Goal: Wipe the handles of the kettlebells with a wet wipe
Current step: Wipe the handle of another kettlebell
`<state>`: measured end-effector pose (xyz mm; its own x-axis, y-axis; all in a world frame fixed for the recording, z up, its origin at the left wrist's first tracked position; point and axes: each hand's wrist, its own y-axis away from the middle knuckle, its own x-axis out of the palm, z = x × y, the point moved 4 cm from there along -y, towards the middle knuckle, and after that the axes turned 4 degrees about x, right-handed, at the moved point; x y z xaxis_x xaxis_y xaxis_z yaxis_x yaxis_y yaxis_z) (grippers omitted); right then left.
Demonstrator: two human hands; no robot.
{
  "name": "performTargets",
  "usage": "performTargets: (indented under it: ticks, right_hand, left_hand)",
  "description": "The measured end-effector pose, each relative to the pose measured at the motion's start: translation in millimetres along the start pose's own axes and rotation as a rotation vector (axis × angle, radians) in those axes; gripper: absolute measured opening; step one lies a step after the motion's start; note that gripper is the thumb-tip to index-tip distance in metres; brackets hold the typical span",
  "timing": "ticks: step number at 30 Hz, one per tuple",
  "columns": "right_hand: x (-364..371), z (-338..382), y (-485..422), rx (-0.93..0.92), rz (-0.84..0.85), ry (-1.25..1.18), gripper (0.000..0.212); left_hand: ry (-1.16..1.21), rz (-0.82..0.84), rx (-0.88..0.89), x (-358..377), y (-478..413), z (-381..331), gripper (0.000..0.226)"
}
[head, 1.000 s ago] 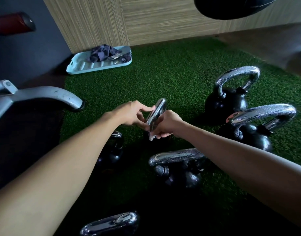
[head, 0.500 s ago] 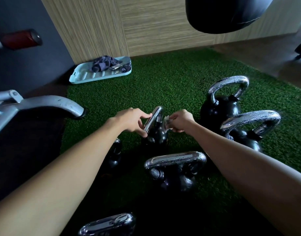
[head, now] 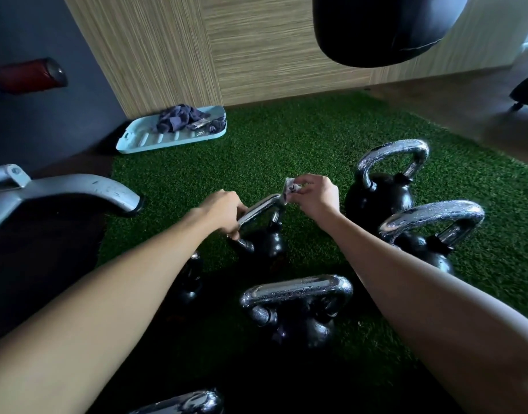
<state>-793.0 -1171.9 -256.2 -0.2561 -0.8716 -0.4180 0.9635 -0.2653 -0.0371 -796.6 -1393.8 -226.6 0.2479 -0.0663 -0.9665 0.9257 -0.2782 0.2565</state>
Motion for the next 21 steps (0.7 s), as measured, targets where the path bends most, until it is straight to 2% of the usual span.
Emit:
performTargets:
  ticks: [2, 4, 8, 12, 14, 16, 18, 21]
  right_hand:
    - [-5.4, -7.4, -2.4, 0.048, -0.032, -0.035, 0.038]
    - [-10.7, -15.6, -4.0, 0.116, -0.027, -0.094, 0.036]
    - [-15.2, -22.4, -0.8, 0.189, 0.109, -0.061, 0.041]
    - [-14.8, -24.8, 4.6, 0.210, 0.141, -0.090, 0.046]
    - [-9.9, -27.6, 7.5, 0.229, 0.162, -0.129, 0.041]
    - [-1.7, -26.6, 11.3, 0.221, 0.217, -0.151, 0.037]
    - [6.1, -23.8, 13.0, 0.211, 0.248, -0.175, 0.036]
    - [9.4, -21.9, 11.0, 0.221, 0.229, -0.177, 0.034]
  left_hand:
    - [-0.041, 0.012, 0.070, -5.2, -6.8, 10.4, 0.072]
    - [-0.085, -0.016, 0.142, -9.4, -17.4, 18.2, 0.062]
    - [-0.181, -0.070, 0.221, -21.2, -27.2, 8.6, 0.055]
    - [-0.190, -0.092, 0.136, -23.1, -19.7, 8.9, 0.050]
    - [-0.031, -0.117, 0.036, -14.3, -13.3, 12.3, 0.057]
    - [0.321, -0.223, -0.098, -4.7, -0.6, 12.6, 0.064]
    - [0.576, -0.292, -0.279, 8.7, 12.2, 8.8, 0.066]
    - [0.745, -0.350, -0.414, 26.0, 17.6, -3.0, 0.072]
